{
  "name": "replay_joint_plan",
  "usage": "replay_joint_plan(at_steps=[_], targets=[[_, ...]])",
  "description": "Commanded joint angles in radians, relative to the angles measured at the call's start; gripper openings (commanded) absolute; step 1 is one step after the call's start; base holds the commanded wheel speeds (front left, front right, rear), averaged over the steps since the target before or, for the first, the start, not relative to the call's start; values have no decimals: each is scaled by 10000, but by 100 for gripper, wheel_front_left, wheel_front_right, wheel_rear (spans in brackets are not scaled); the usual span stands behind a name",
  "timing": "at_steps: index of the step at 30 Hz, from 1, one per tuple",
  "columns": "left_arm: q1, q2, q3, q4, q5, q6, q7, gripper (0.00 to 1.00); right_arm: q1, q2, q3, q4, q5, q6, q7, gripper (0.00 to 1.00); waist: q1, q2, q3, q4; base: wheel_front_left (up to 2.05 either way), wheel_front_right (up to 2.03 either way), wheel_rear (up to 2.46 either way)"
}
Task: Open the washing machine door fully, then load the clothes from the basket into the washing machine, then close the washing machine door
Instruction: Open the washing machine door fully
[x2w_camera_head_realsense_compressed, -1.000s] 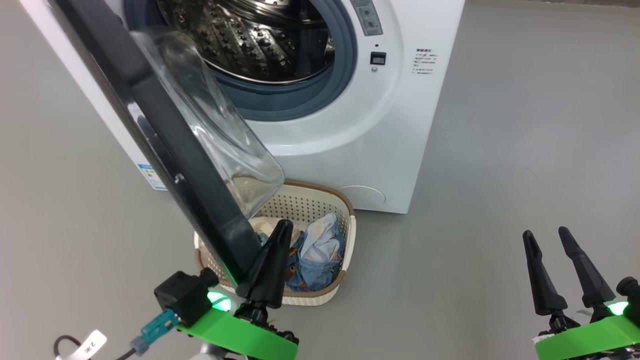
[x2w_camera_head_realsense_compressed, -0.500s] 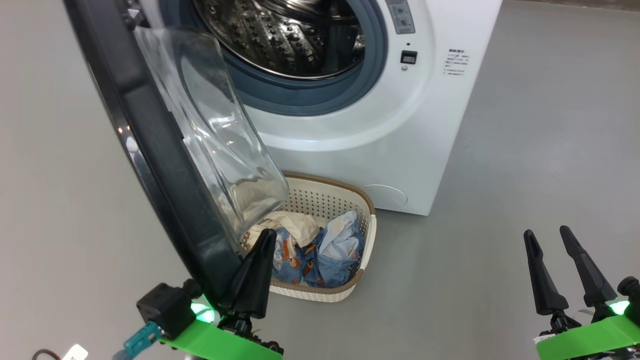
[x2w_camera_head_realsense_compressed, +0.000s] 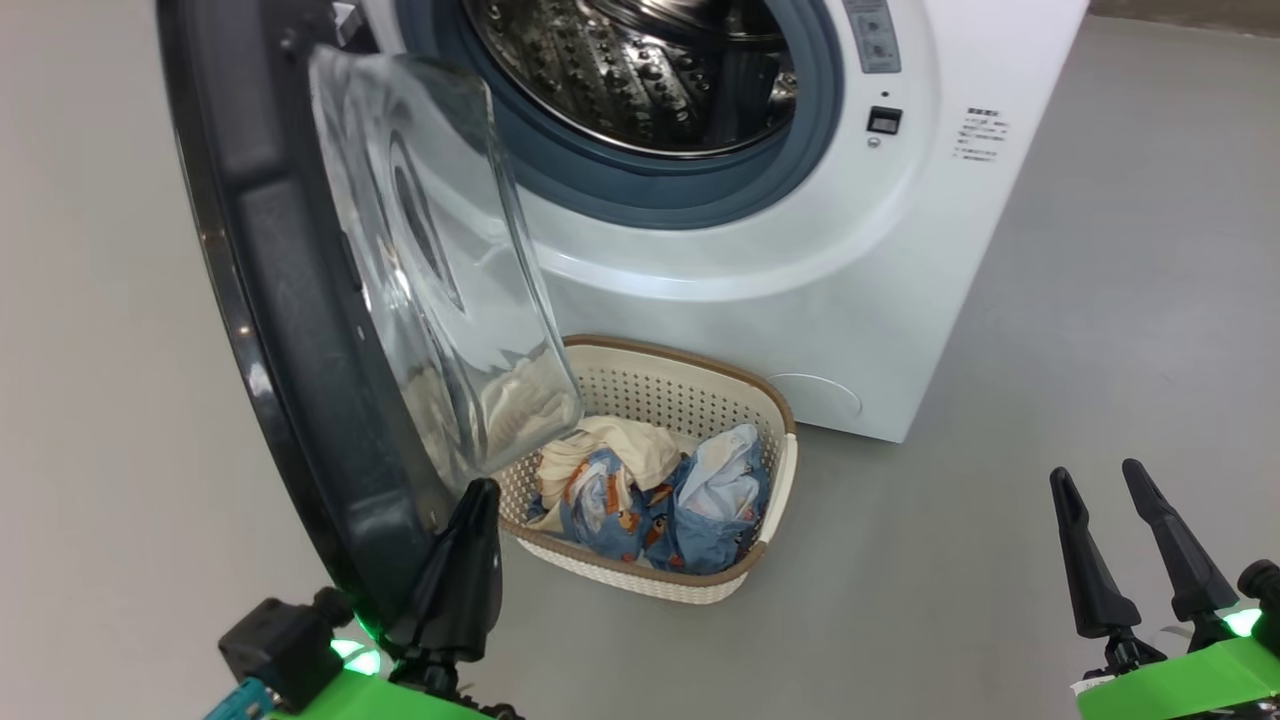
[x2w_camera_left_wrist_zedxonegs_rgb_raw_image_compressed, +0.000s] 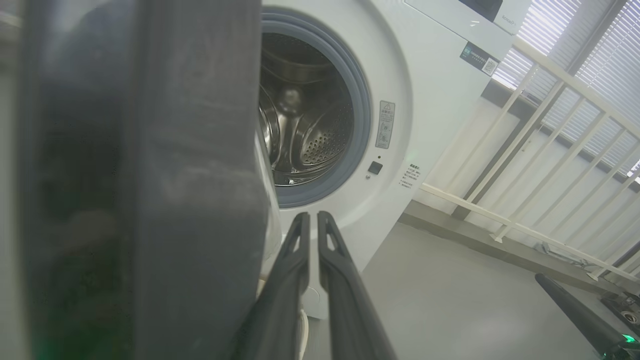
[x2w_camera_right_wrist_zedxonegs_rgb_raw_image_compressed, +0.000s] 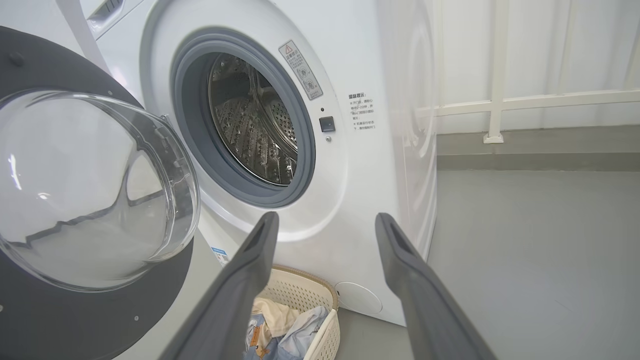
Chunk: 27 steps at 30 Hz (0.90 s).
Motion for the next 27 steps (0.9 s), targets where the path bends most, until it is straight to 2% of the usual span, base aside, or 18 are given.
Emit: replay_joint_plan(at_steps=[1, 15, 27], targets=[[-85, 279, 518, -376, 41, 166, -22, 0, -19, -252, 138, -284, -136, 56, -120, 100, 0, 0, 2, 162, 0, 0, 0], [252, 486, 864, -857, -68, 618, 64, 0, -8, -324, 139, -327, -185, 56, -120, 100, 0, 0, 90, 908, 0, 0, 0], [425, 702, 1446, -862, -262, 1032, 73, 0, 22, -341, 147, -344, -197, 56, -120, 100, 0, 0, 121, 1181, 0, 0, 0]])
